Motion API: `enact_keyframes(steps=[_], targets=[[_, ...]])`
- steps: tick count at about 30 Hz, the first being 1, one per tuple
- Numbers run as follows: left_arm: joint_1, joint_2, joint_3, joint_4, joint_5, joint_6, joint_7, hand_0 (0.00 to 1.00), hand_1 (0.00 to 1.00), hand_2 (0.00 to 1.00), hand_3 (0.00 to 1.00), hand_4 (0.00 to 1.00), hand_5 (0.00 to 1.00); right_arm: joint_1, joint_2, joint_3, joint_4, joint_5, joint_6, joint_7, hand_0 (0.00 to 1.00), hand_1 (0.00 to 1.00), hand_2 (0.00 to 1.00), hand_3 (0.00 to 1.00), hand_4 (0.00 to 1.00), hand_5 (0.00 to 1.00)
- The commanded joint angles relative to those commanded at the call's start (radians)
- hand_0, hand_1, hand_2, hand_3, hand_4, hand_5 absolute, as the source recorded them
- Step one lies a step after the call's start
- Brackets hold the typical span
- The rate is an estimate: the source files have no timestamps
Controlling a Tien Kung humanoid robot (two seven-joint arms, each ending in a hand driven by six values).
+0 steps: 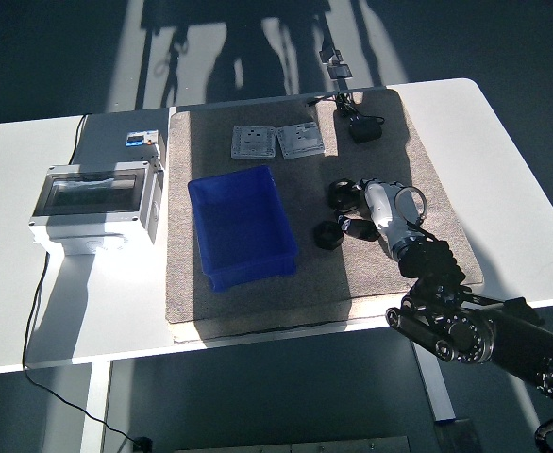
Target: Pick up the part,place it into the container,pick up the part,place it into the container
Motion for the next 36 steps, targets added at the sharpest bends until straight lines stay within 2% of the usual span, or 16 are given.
enact_keyframes(steps=[2, 3, 10, 26, 27, 32, 33, 36], targets=[[0.001, 0.0, 0.0, 0.0, 0.0, 0.002, -0.002, 0.695, 0.59, 0.472, 0.616, 0.711, 0.925, 0.001, 0.0, -0.007, 0.0, -0.005, 0.002, -0.002, 0.879, 0.752, 0.761, 0.343, 0.817, 0.462], [0.001, 0.0, 0.0, 0.0, 0.0, 0.003, -0.003, 0.694, 0.588, 0.471, 0.614, 0.71, 0.92, 0.001, 0.0, -0.011, 0.0, -0.006, 0.002, -0.003, 0.878, 0.75, 0.745, 0.296, 0.807, 0.464], [0.003, -0.001, 0.0, 0.0, -0.002, 0.008, -0.009, 0.694, 0.589, 0.469, 0.613, 0.709, 0.918, 0.001, 0.0, -0.048, 0.007, -0.022, 0.009, -0.013, 0.879, 0.752, 0.737, 0.281, 0.805, 0.462], [0.006, -0.002, -0.003, 0.0, -0.002, 0.021, -0.021, 0.691, 0.588, 0.464, 0.602, 0.694, 0.909, -0.002, 0.0, -0.047, 0.007, -0.034, 0.014, -0.034, 0.886, 0.755, 0.739, 0.245, 0.822, 0.461], [0.006, -0.002, -0.003, 0.0, -0.001, 0.021, -0.021, 0.688, 0.585, 0.462, 0.6, 0.688, 0.911, -0.002, 0.0, -0.044, 0.008, -0.035, 0.015, -0.035, 0.89, 0.767, 0.758, 0.294, 0.851, 0.457], [0.007, -0.001, -0.004, 0.0, 0.0, 0.021, -0.021, 0.688, 0.585, 0.462, 0.6, 0.688, 0.911, 0.003, 0.0, -0.034, 0.019, -0.035, 0.031, -0.047, 0.89, 0.767, 0.758, 0.294, 0.851, 0.457], [0.007, -0.001, -0.004, 0.0, 0.0, 0.022, -0.021, 0.689, 0.585, 0.462, 0.596, 0.68, 0.91, 0.007, -0.001, -0.034, 0.024, -0.033, 0.039, -0.053, 0.902, 0.787, 0.794, 0.351, 0.89, 0.458], [0.007, 0.0, -0.004, 0.0, 0.0, 0.022, -0.022, 0.689, 0.585, 0.462, 0.596, 0.68, 0.91, 0.02, -0.005, -0.032, 0.04, -0.024, 0.064, -0.066, 0.902, 0.787, 0.794, 0.351, 0.89, 0.458]])
